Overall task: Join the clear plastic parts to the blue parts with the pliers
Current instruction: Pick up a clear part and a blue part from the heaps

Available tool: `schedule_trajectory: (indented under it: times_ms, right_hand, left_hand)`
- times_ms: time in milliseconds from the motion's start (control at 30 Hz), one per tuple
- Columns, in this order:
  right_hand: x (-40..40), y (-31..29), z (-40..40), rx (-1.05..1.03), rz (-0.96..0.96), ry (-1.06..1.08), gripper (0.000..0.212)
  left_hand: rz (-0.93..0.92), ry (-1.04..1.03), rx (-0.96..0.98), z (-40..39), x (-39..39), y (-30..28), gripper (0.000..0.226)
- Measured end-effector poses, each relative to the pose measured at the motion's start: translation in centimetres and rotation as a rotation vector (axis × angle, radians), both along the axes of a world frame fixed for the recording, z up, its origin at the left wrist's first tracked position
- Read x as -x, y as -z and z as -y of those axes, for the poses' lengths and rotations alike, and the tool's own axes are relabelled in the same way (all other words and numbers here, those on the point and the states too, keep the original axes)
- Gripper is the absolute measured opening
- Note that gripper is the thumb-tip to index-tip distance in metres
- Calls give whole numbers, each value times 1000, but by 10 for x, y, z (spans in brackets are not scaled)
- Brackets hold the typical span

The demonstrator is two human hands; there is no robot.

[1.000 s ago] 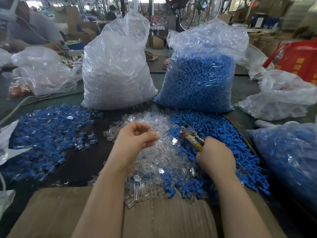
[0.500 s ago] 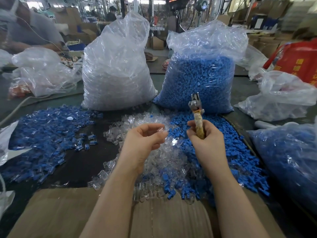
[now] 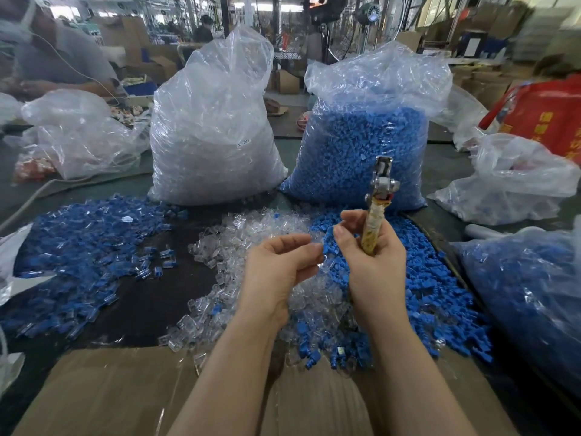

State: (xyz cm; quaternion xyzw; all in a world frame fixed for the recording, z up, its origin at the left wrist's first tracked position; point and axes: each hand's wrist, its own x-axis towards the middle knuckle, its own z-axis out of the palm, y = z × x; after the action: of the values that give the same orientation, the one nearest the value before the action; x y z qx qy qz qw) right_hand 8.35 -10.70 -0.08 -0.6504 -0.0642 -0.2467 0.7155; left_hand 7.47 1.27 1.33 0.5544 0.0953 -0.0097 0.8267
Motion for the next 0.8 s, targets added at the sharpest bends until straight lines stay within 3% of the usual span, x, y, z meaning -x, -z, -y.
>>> schedule_trajectory:
  times_ms: [467,800]
  right_hand:
    - [6,7,-5,180,111,99,12]
    - [8,5,-7,182,89,90,14]
  left_hand:
    - [-12,14,146,6,2,-7,14]
    - [159,-111,-55,9,6,-8,11]
